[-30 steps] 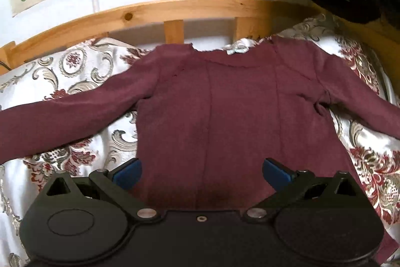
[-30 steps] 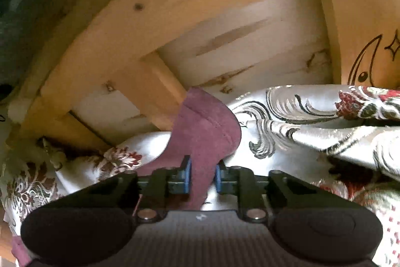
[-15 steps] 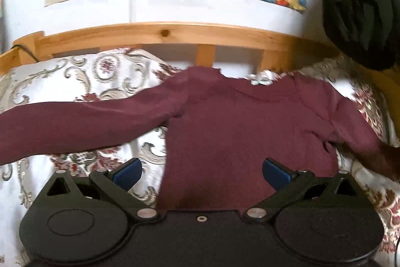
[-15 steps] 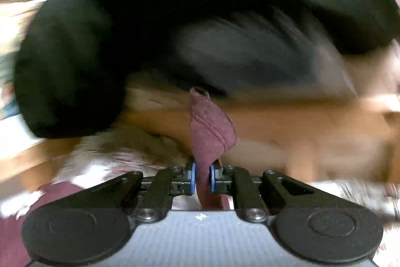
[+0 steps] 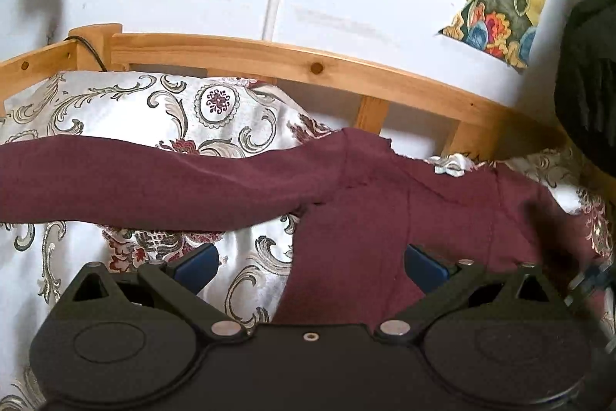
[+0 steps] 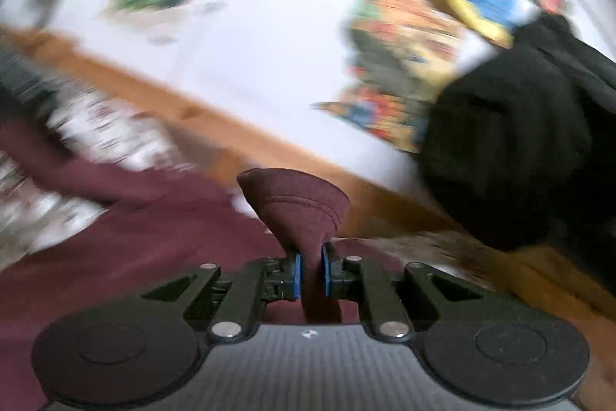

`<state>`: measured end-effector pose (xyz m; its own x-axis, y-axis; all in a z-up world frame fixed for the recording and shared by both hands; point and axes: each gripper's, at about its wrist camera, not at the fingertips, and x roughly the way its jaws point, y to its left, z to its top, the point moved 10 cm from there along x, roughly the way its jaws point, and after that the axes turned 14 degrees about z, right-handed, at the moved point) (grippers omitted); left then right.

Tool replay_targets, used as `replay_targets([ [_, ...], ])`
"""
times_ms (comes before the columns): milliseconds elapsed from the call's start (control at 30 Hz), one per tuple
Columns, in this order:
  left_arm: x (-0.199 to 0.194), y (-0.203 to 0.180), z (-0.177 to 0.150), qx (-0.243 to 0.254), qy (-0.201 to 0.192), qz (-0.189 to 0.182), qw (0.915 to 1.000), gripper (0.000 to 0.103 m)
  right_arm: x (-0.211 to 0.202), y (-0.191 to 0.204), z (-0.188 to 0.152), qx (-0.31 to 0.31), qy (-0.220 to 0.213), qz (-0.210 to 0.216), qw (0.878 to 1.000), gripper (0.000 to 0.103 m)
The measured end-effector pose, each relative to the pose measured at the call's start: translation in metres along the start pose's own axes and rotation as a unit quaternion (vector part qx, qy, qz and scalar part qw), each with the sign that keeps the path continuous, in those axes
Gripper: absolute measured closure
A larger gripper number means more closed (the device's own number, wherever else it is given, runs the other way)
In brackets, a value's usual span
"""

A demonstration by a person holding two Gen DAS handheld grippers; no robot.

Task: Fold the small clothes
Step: 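Carry the held sleeve across the shirt body and open the right gripper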

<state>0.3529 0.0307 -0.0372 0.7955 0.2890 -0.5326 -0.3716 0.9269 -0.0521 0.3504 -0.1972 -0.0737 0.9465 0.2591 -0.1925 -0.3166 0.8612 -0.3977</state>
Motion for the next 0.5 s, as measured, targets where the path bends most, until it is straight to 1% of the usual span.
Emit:
replay_targets([
  [100,0.001,0.0,0.0,-0.003,-0.006,0.0,1.0,0.001,0.003,0.038,-0.004,-0.041,0.011,0.054,0.998,0.091],
  [167,0.002,0.001,0.0,-0.007,-0.005,0.001,1.0,0.001,-0.003,0.063,-0.006,-0.062,0.017,0.086,0.994,0.091],
  [233,0.005,0.002,0.0,-0.009,-0.007,0.001,0.9999,0.001,-0.001,0.076,-0.011,-0.077,0.024,0.111,0.991,0.091],
  [267,0.007,0.002,-0.001,-0.006,-0.013,0.003,0.9999,0.001,-0.005,0.094,-0.004,-0.083,0.026,0.119,0.989,0.091],
  [300,0.01,0.004,-0.002,-0.001,-0.016,0.006,0.9999,0.001,-0.008,0.101,-0.007,-0.085,0.029,0.13,0.987,0.091],
  [367,0.02,0.005,-0.006,-0.001,0.004,0.017,0.9999,0.001,-0.019,0.119,-0.019,-0.094,0.042,0.157,0.982,0.086],
  [400,0.024,0.004,-0.008,-0.007,0.016,0.014,0.9998,0.001,-0.023,0.127,-0.025,-0.101,0.047,0.17,0.979,0.077],
  [433,0.028,0.004,-0.009,-0.013,0.024,0.01,0.9996,0.001,-0.028,0.133,-0.029,-0.108,0.051,0.185,0.976,0.063],
  [467,0.031,0.004,-0.01,-0.017,0.028,0.009,0.9994,0.001,-0.033,0.141,-0.032,-0.113,0.056,0.204,0.971,0.057],
  [500,0.033,0.003,-0.01,-0.016,0.027,0.011,0.9994,0.001,-0.036,0.146,-0.034,-0.113,0.061,0.222,0.966,0.055],
])
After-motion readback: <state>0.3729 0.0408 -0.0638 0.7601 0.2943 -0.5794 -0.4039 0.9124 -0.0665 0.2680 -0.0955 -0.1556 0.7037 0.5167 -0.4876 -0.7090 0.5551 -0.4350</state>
